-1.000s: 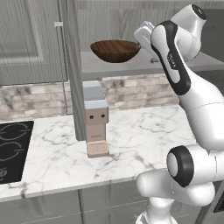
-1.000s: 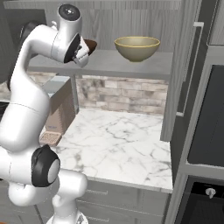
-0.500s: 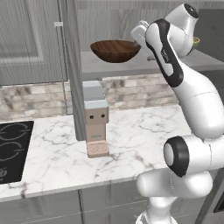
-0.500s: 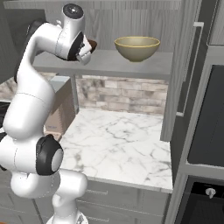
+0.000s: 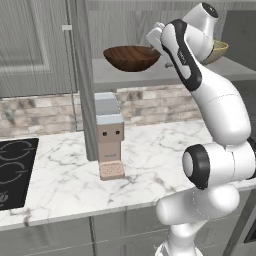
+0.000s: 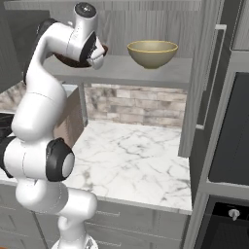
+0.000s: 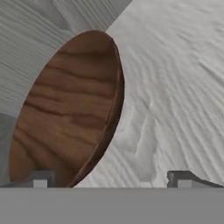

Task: Move the bowls from the cabinet to the plates on the dining table.

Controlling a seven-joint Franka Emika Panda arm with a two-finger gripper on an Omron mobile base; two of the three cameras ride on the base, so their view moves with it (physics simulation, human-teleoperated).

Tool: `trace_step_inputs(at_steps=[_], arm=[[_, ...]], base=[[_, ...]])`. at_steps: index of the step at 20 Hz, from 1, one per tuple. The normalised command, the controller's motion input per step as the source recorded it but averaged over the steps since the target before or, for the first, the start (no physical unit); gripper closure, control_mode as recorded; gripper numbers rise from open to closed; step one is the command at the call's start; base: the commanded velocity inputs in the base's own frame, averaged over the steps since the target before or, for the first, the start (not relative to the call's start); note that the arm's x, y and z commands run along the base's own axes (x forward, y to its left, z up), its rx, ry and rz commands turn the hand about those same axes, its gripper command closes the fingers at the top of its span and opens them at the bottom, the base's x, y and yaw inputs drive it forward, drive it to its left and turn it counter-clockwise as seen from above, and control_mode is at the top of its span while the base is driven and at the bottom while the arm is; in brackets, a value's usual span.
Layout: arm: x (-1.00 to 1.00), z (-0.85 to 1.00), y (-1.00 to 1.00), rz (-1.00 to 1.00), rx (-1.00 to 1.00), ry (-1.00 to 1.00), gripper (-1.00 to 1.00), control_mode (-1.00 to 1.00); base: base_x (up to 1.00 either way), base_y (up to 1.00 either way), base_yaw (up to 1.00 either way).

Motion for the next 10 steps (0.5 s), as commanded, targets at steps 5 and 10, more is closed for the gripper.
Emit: trace_step_inputs(at_steps=[5, 10], arm=[[0.33, 0.0, 0.0, -0.02, 0.0, 0.02, -1.0, -1.0], [0.32, 0.0, 0.0, -0.02, 0.0, 0.02, -1.0, -1.0]], base=[[0.0, 0.0, 0.0], [0.0, 0.0, 0.0]])
